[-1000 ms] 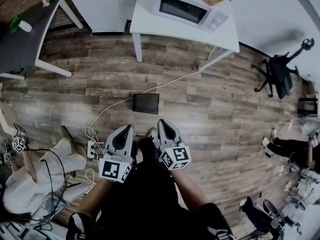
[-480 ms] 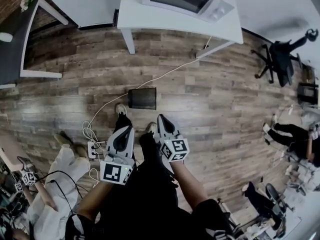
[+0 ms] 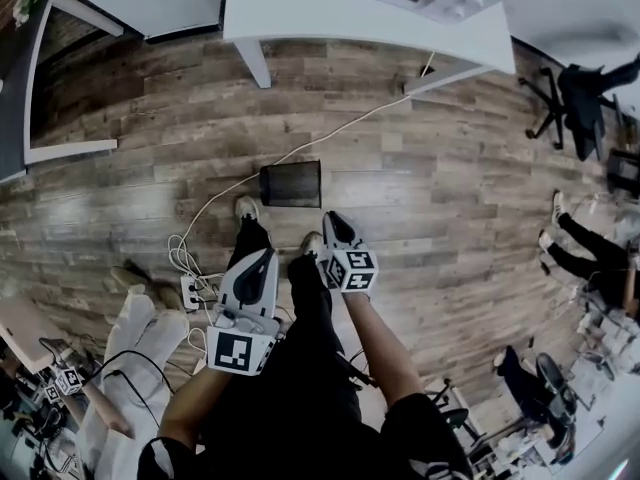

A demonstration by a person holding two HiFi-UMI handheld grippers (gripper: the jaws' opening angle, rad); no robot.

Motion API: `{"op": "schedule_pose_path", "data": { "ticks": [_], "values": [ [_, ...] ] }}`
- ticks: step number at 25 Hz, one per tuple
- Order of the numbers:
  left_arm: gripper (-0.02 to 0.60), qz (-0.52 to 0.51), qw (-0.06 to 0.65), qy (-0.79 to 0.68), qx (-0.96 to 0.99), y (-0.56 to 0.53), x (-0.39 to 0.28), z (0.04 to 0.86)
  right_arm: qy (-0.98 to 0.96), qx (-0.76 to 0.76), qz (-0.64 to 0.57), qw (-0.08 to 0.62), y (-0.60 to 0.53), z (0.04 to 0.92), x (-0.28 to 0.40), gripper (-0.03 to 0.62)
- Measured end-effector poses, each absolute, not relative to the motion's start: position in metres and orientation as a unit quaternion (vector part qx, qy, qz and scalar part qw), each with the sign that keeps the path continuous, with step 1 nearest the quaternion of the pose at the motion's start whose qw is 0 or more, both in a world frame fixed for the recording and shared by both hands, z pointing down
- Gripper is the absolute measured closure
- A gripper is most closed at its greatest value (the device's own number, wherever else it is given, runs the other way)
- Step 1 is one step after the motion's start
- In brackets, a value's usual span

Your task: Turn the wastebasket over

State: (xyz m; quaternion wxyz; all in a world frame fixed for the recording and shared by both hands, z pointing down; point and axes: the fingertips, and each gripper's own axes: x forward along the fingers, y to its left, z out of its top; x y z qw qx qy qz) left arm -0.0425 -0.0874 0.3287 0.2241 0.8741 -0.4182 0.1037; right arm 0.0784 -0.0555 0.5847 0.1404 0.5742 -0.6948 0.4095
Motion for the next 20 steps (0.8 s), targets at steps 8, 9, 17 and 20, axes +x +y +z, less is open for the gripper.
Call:
{"op": "schedule_pose_path", "data": {
  "ticks": [8, 9, 17, 20],
  "values": [
    [0.549, 0.119, 0.243, -0.425, 0.864, -0.084, -0.043, 0.376, -0.679, 0.535, 0.461, 0.2, -0.034, 0.699, 0.076, 0.431],
    [0.549, 0.119, 0.247, -0.429, 0.861, -0.084, -0.044, 0.381, -0.676, 0.536, 0.464, 0.202, -0.033, 0.709, 0.078, 0.43],
    [0.549, 0.125, 0.252, -0.445, 0.85, -0.087, -0.044, 0.428, -0.644, 0.539, 0.492, 0.228, -0.014, 0.795, 0.09, 0.43],
    [0.549, 0.129, 0.253, -0.449, 0.847, -0.094, -0.043, 0.447, -0.638, 0.54, 0.496, 0.236, -0.014, 0.825, 0.094, 0.43]
  ]
}}
